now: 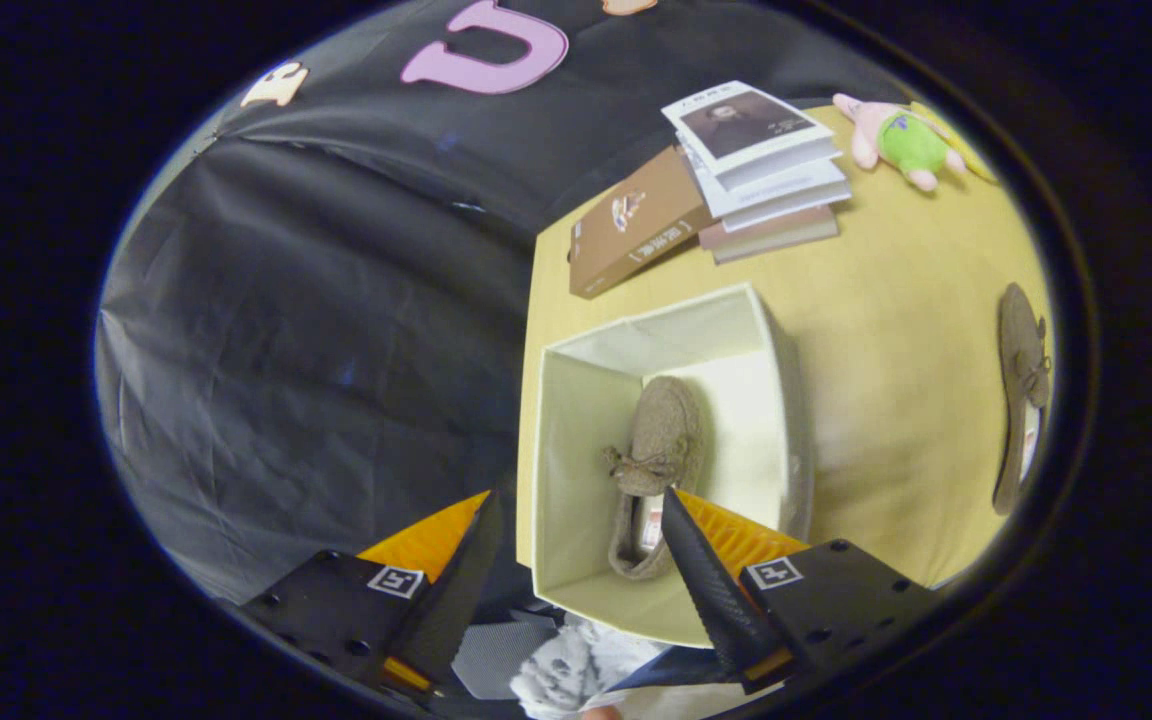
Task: Open the storage box then place both shoes into the box .Put the left shoe in first, then the right shoe, with the right side of both shoes facing outward in a uniform manner.
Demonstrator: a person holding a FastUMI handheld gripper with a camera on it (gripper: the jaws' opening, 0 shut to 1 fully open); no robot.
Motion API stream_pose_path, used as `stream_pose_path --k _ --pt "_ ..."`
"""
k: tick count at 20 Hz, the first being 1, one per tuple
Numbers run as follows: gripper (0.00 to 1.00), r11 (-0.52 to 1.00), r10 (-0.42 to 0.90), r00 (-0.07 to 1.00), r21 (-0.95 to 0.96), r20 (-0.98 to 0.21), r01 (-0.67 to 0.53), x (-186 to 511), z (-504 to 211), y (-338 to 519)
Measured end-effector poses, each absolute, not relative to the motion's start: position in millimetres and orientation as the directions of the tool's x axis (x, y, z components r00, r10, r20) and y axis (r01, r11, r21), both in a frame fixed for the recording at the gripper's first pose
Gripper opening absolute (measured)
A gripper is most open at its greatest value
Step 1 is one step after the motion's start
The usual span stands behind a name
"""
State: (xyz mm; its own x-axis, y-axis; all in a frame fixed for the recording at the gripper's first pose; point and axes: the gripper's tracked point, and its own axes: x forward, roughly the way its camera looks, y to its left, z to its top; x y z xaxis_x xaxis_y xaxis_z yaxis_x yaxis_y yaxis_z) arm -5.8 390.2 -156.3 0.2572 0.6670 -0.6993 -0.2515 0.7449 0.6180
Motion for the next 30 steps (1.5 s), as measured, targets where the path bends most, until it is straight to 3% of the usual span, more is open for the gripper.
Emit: stream_pose_path --k 8,14,20,30 --pt "1.00 0.829 0.558 0.422 0.505 -0.715 -0.240 61 -136 258" --pt "1.00 0.908 0.418 0.469 0.373 -0.778 -0.191 81 -162 159" --pt "1.00 0.957 0.288 0.429 0.246 -0.856 -0.152 82 -213 88" --pt "0.99 0.978 0.129 0.310 0.069 -0.942 -0.197 83 -301 29"
